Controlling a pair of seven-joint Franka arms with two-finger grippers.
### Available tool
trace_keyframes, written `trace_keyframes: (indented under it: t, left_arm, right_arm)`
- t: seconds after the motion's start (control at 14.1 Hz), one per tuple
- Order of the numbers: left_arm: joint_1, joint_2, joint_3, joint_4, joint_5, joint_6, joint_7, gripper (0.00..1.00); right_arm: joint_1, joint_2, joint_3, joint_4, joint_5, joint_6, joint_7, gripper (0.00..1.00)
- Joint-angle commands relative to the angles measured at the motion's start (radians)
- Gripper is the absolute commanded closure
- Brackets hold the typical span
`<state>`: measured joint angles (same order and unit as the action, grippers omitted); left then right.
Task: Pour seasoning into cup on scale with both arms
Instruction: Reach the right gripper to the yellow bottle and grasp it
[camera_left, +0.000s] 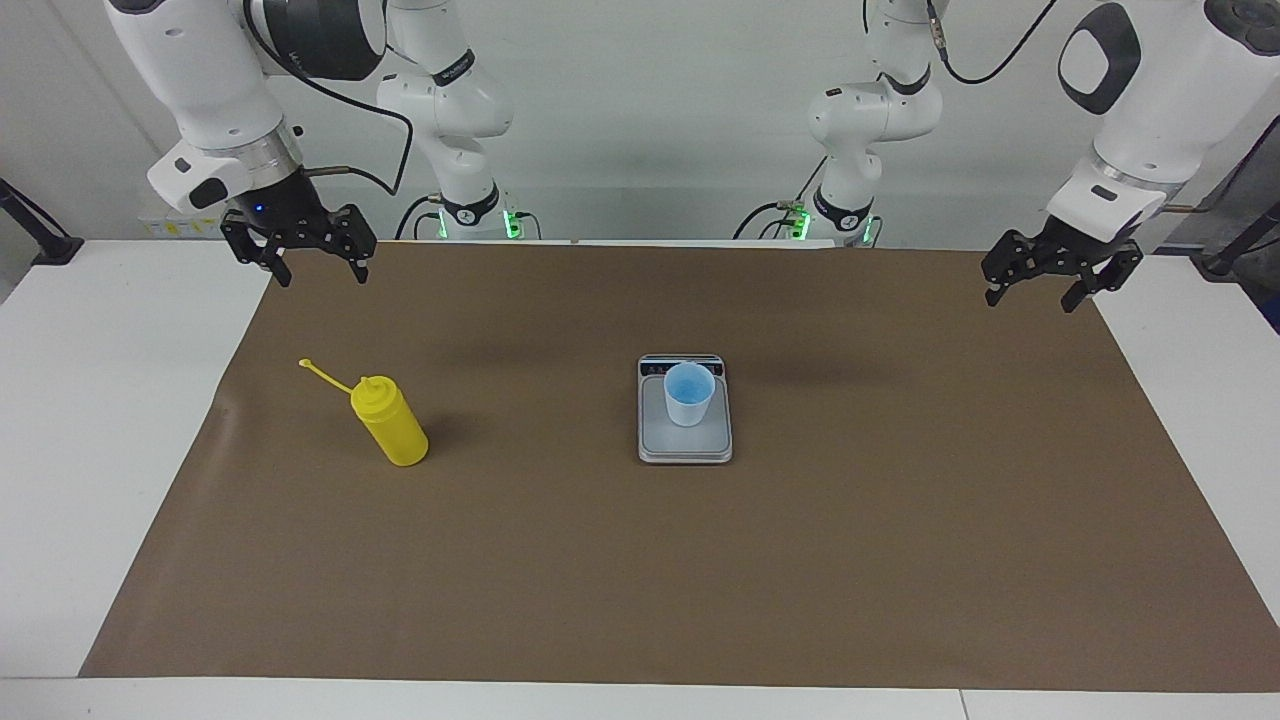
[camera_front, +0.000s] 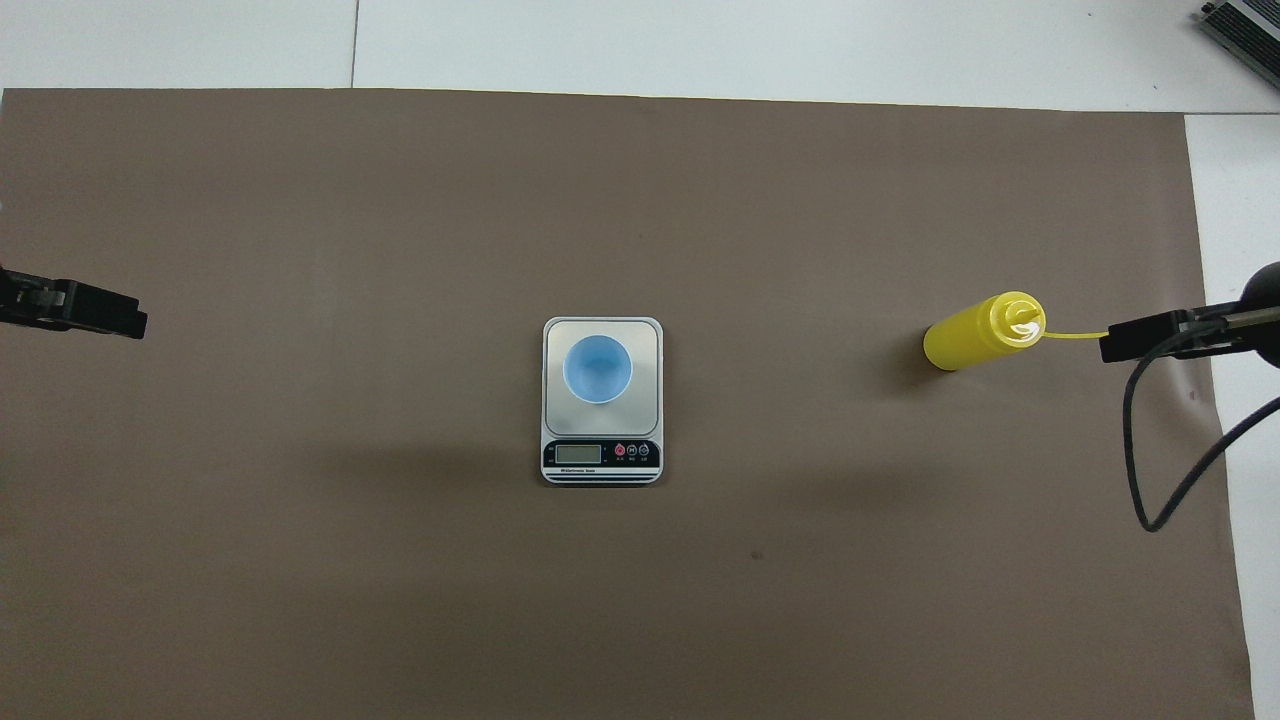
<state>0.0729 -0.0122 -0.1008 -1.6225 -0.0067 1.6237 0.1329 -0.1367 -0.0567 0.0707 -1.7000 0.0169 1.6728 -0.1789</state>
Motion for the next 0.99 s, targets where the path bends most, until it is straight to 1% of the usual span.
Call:
trace_keyframes:
  t: [0.0,0.07,0.21,0.43,0.57,0.78,0.92]
  left_arm:
    - [-0.001,-0.011,-0.023,0.023,-0.009,-0.047,-0.067,0.0]
    - [0.007,-0.026,-0.023,-0.003,-0.009,-0.041,-0.058,0.0]
    - [0.008,-0.032,-0.024,-0.019,-0.012,-0.036,-0.059,0.0]
    - [0.001,-0.035,-0.024,-0.022,-0.01,-0.038,-0.065,0.0]
    - [0.008,-0.034,-0.024,-0.01,-0.019,-0.038,-0.068,0.0]
    - [0.016,-0.035,-0.016,-0.014,-0.045,-0.033,-0.072,0.0]
    - [0.016,-0.037,-0.016,-0.019,-0.045,-0.03,-0.075,0.0]
  right_arm:
    - [-0.061,-0.019,0.003,-0.073,0.104,0.083,-0.184,0.0]
    - [-0.073,-0.018,0.001,-0.098,0.133,0.114,-0.227,0.0]
    - [-0.087,-0.018,0.001,-0.141,0.146,0.152,-0.305,0.0]
    - [-0.142,-0.018,0.001,-0.203,0.189,0.221,-0.46,0.0]
    - [-0.184,-0.012,0.001,-0.251,0.247,0.278,-0.568,0.0]
    - [-0.201,0.011,0.001,-0.264,0.274,0.31,-0.632,0.0]
    - [-0.214,0.041,0.001,-0.271,0.334,0.323,-0.715,0.0]
